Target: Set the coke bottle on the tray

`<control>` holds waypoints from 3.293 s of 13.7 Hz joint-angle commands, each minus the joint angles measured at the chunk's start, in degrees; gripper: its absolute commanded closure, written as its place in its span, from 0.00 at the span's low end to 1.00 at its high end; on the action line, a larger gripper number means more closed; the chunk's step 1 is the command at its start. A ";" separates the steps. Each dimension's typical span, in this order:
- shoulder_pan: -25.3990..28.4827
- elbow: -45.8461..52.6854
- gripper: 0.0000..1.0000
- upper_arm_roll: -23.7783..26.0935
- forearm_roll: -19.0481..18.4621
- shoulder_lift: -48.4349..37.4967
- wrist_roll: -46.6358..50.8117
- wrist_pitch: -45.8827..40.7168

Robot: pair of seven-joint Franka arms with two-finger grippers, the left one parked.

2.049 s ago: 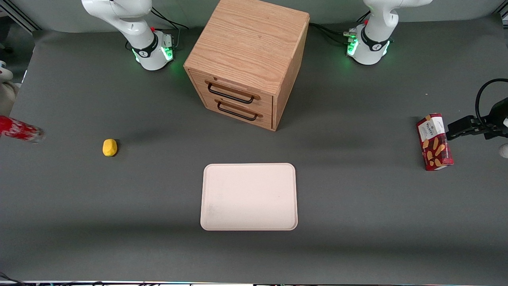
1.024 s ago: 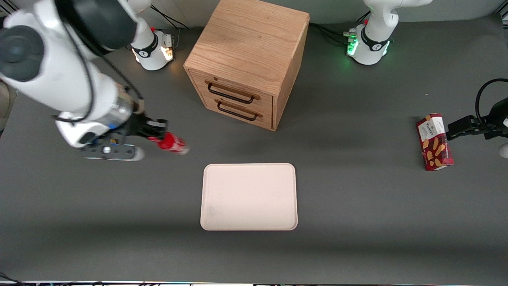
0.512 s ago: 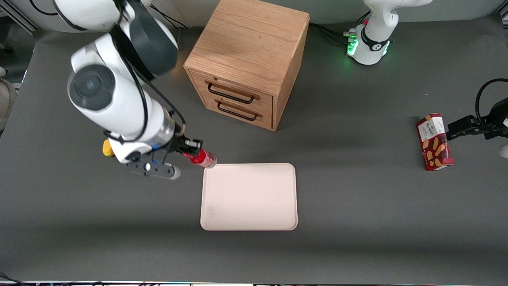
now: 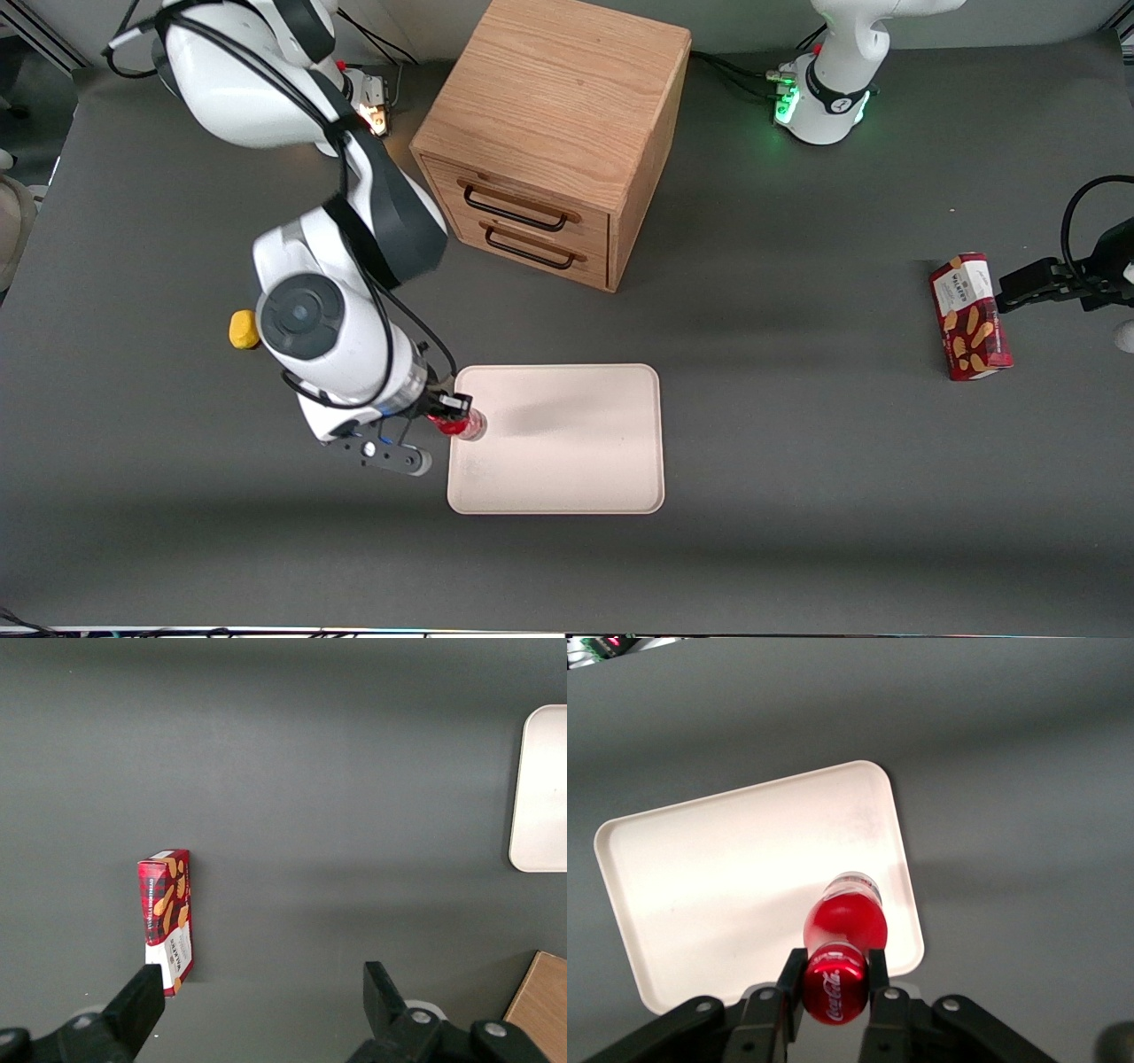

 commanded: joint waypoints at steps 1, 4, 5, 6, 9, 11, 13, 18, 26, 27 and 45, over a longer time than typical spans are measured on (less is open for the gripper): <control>0.36 2.59 1.00 0.14 -2.57 3.40 1.65 1.94; 0.27 1.98 1.00 0.06 -3.90 5.86 1.74 5.37; 0.18 0.14 1.00 -0.03 -4.07 5.78 1.66 7.12; 0.09 -0.74 1.00 -0.03 -4.51 5.78 1.74 8.62; 0.09 -1.80 1.00 -0.03 -4.60 5.95 1.83 10.12; 0.09 -2.42 1.00 -0.03 -4.52 5.96 1.92 10.92; 0.09 -2.51 0.71 -0.03 -4.52 6.04 2.01 10.92; 0.01 -2.42 0.00 -0.12 -4.43 5.61 1.83 10.92; -0.08 -2.34 0.00 1.11 -4.08 -10.37 1.57 -11.37; -0.17 -2.34 0.00 1.11 -4.08 -12.39 1.05 -14.80; -20.21 -36.95 0.00 -8.38 2.95 -43.96 -42.64 -11.96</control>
